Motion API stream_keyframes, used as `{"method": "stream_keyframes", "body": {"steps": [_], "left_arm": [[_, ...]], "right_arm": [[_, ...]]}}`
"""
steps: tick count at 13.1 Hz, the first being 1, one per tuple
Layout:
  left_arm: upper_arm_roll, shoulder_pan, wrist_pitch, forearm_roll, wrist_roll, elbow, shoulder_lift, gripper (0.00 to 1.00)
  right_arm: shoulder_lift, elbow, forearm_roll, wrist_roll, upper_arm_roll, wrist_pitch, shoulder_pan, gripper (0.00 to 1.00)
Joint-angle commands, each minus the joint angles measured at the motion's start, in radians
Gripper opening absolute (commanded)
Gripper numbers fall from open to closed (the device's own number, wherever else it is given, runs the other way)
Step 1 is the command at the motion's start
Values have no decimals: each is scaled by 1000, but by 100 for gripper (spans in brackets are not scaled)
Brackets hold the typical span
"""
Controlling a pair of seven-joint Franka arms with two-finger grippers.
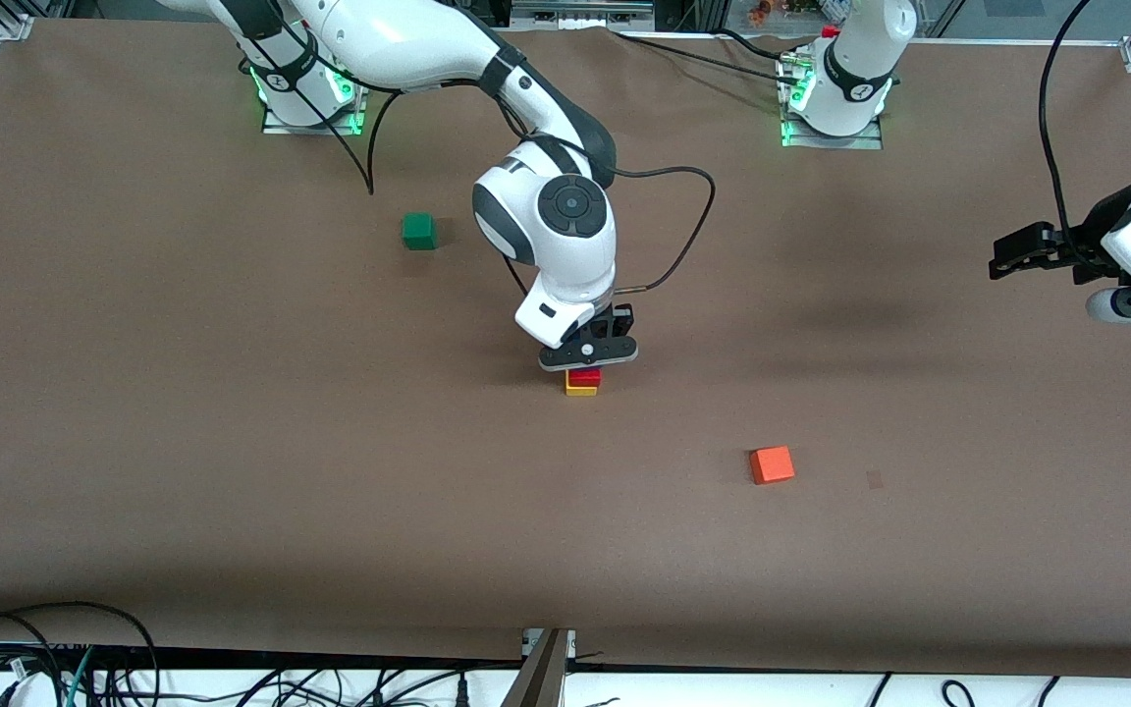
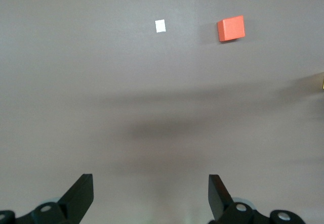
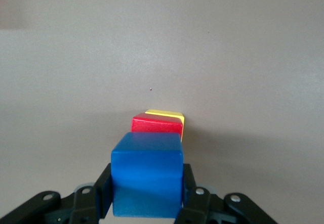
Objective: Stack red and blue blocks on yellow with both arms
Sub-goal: 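Lower the blue cube onto the red cube and open the right gripper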
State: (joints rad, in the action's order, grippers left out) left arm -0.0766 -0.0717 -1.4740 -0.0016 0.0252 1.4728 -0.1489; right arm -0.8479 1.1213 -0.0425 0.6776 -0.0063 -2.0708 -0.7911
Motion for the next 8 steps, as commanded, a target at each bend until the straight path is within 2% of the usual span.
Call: {"method": "stream_keyframes", "body": {"steps": [1,5,6,7,8], "left_arm": [[1,0,-8,-15,-5,0,2,100],[1,-5,-6,-14,-5,0,2,100],[1,-5,-6,-14,-5,0,2,100],[1,-5,-6,-14,-5,0,2,100],[1,-5,-6,-15,-5,0,2,100]], "right_arm": [[-20,-40,-17,16,-9,9,-11,57],[-26,-40,-17,17,-11,9,-11,59],[-26,-40,-17,16,-11,9,-11,64],[-23,-40,-17,17,-11,15,-11,89],[-17,-40,-14,16,-17,24,-11,100]]}}
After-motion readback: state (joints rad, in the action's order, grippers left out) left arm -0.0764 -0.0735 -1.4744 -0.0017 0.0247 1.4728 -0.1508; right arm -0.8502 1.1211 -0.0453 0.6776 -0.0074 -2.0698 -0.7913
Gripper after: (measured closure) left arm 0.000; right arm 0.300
